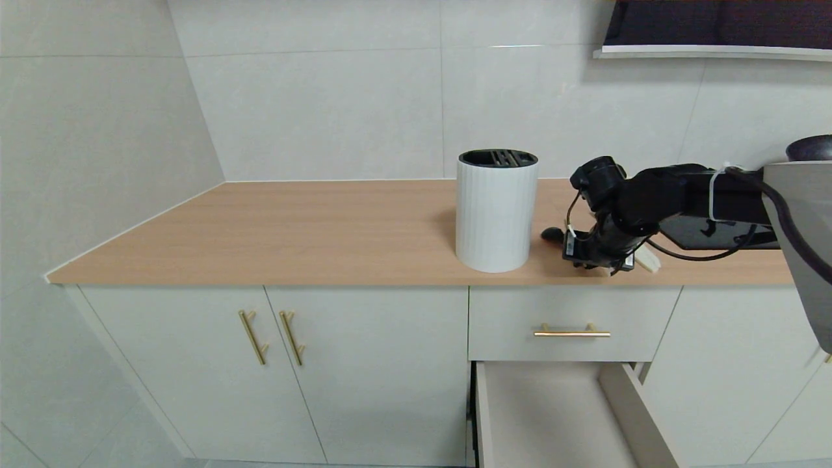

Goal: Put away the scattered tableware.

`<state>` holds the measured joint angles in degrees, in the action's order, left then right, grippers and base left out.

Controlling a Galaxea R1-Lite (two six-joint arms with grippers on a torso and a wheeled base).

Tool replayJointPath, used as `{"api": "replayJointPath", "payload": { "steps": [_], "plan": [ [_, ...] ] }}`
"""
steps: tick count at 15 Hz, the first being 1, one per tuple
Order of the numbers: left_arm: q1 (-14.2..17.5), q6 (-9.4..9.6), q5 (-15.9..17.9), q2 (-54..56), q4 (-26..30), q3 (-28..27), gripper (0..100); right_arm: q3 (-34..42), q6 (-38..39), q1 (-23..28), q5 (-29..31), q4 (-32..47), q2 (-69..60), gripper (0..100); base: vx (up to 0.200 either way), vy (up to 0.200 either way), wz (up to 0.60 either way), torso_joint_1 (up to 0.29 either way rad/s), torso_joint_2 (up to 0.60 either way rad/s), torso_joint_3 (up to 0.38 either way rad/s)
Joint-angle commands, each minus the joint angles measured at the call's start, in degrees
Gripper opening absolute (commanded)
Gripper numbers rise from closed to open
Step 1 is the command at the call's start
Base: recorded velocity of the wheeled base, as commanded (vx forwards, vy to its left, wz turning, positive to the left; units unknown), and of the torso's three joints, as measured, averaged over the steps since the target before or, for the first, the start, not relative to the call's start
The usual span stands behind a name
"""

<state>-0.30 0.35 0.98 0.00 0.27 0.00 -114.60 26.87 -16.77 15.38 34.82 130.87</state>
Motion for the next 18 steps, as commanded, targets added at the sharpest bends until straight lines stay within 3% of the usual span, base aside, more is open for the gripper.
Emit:
{"api": "replayJointPath", "payload": {
  "steps": [1,3,5,8,11,13,16,18],
  "plan": [
    [0.0,0.0,0.0,0.0,0.0,0.0,100,0.0,0.0,0.1,0.6,0.2,-1.3,0,0.0,0.0,0.0,0.0,0.0,0.0],
    [0.0,0.0,0.0,0.0,0.0,0.0,100,0.0,0.2,0.1,1.5,0.4,-3.8,0,0.0,0.0,0.0,0.0,0.0,0.0],
    [0.0,0.0,0.0,0.0,0.0,0.0,100,6.9,1.1,0.1,0.7,1.4,-12.2,0,0.0,0.0,0.0,0.0,0.0,0.0],
    [0.0,0.0,0.0,0.0,0.0,0.0,100,23.5,0.9,0.1,-8.9,0.5,-30.8,0,0.0,0.0,0.0,0.0,0.0,0.0],
    [0.0,0.0,0.0,0.0,0.0,0.0,100,34.2,0.2,0.1,-17.8,1.1,-45.1,0,0.0,0.0,0.0,0.0,0.0,0.0],
    [0.0,0.0,0.0,0.0,0.0,0.0,100,39.8,-0.1,0.1,-19.3,1.9,-52.8,0,0.0,0.0,0.0,0.0,0.0,0.0],
    [0.0,0.0,0.0,0.0,0.0,0.0,100,46.6,-5.1,0.1,-26.6,1.9,-58.6,0,0.0,0.0,0.0,0.0,0.0,0.0],
    [0.0,0.0,0.0,0.0,0.0,0.0,100,49.6,-6.5,-0.3,-27.0,1.9,-58.9,0,0.0,0.0,0.0,0.0,0.0,0.0]
  ]
}}
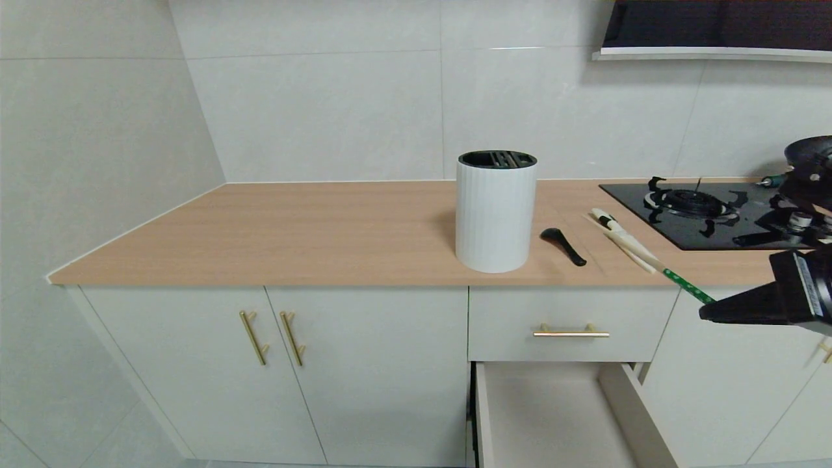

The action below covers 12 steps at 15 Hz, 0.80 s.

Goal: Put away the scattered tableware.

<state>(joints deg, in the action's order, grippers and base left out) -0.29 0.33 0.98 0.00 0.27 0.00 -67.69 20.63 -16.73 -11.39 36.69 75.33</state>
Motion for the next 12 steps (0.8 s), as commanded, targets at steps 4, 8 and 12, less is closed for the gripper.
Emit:
{"api": "replayJointPath", "payload": {
  "steps": [4,8,12],
  "plan": [
    [0.0,0.02,0.0,0.0,0.0,0.0,100,7.0,-3.0,-0.6,-0.3,0.0,-1.8,0,0.0,0.0,0.0,0.0,0.0,0.0],
    [-0.1,0.02,0.0,0.0,0.0,0.0,100,9.2,-4.1,-0.6,-0.7,-1.4,4.1,0,0.0,0.0,0.0,-0.045,0.1,0.062],
    [-0.1,0.02,0.0,0.0,0.0,0.0,100,11.2,-7.3,-0.6,-0.8,-1.6,7.9,0,0.0,0.0,0.0,-0.174,0.43,0.254]
  ]
}}
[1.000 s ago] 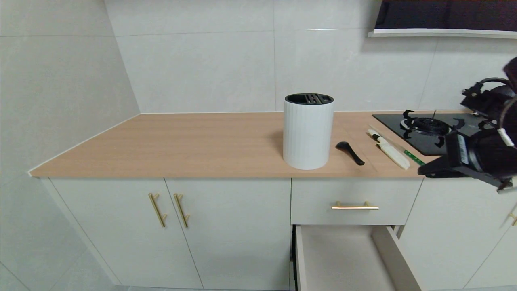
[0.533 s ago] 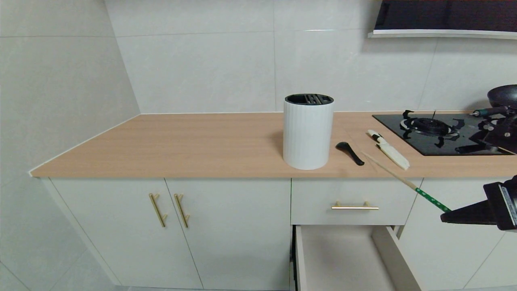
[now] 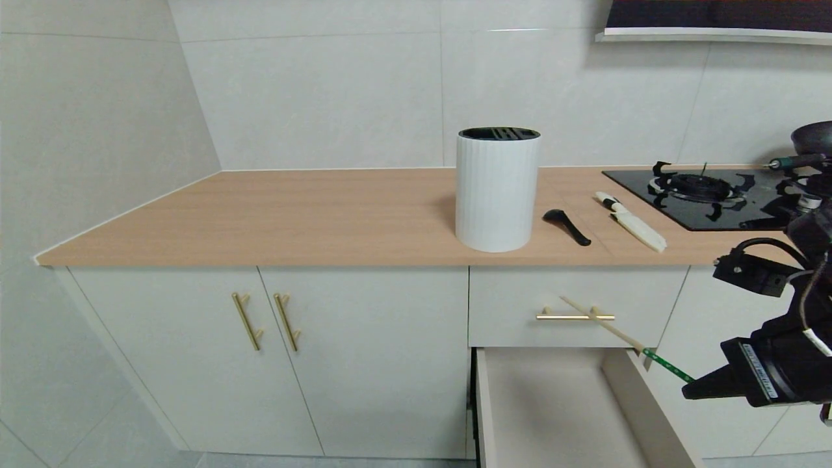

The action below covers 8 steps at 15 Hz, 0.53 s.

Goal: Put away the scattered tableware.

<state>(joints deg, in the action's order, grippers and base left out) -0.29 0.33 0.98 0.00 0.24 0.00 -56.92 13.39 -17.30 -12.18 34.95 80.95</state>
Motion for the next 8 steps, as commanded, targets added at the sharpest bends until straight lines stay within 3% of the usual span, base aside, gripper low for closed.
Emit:
{"api": "replayJointPath", "payload": {
  "steps": [1,8],
  "plan": [
    [-0.1,0.02,0.0,0.0,0.0,0.0,100,0.7,-0.1,0.0,0.0,0.1,2.3,0,0.0,0.0,0.0,-0.188,0.48,0.286],
    [-0.1,0.02,0.0,0.0,0.0,0.0,100,1.9,-0.4,-2.9,0.0,0.0,4.0,0,0.0,0.0,0.0,-0.163,0.46,0.291]
  ]
}}
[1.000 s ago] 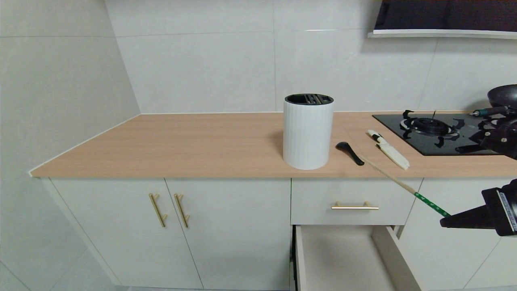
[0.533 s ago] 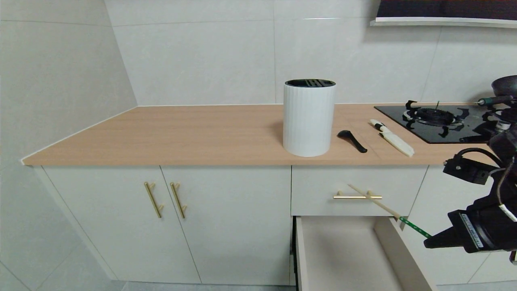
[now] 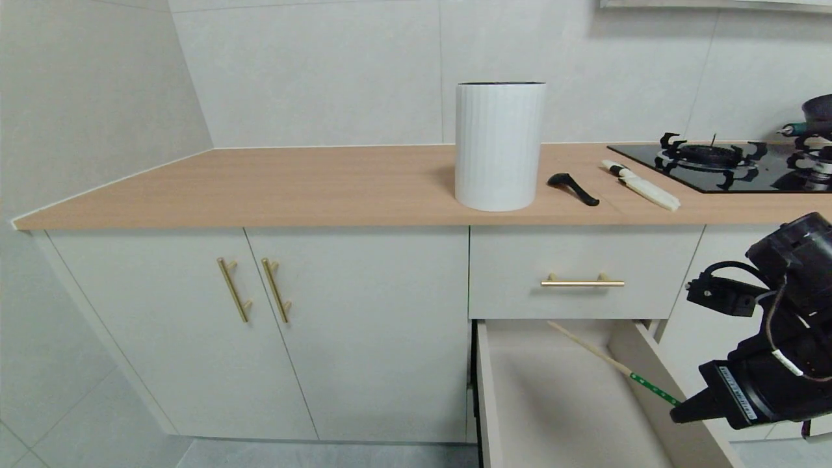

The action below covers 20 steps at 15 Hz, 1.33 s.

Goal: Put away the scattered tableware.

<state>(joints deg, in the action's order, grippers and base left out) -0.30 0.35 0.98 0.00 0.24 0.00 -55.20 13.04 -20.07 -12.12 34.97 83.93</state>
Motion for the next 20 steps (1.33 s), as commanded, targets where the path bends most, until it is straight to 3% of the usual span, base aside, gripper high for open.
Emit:
{"api": "replayJointPath", "payload": {
  "steps": [1,6,10,11,15,20],
  "plan": [
    [0.0,0.0,0.0,0.0,0.0,0.0,100,0.2,0.1,-0.4,0.0,0.0,1.5,0,0.0,0.0,0.0,-0.134,0.45,0.32],
    [0.0,0.0,0.0,0.0,0.0,0.0,100,0.3,0.1,-2.3,0.2,-4.2,6.9,0,0.0,0.0,0.0,-0.074,0.27,0.191],
    [0.0,0.0,0.0,0.0,0.0,0.0,100,-1.1,4.2,-2.8,1.2,-17.6,20.2,0,0.0,0.0,0.0,-0.003,0.01,0.01],
    [0.0,0.0,0.0,0.0,0.0,0.0,100,-2.3,7.7,-2.8,1.8,-18.7,23.3,0,0.0,0.0,0.0,0.0,0.0,0.0],
    [0.0,0.0,0.0,0.0,0.0,0.0,100,-5.7,9.0,-3.8,2.1,-20.7,34.6,0,0.0,0.0,0.0,0.0,0.0,0.0],
    [0.0,0.0,0.0,0.0,0.0,0.0,100,-5.6,13.0,-5.6,7.5,-31.4,44.5,0,0.0,0.0,0.0,0.0,0.0,0.0]
  ]
}}
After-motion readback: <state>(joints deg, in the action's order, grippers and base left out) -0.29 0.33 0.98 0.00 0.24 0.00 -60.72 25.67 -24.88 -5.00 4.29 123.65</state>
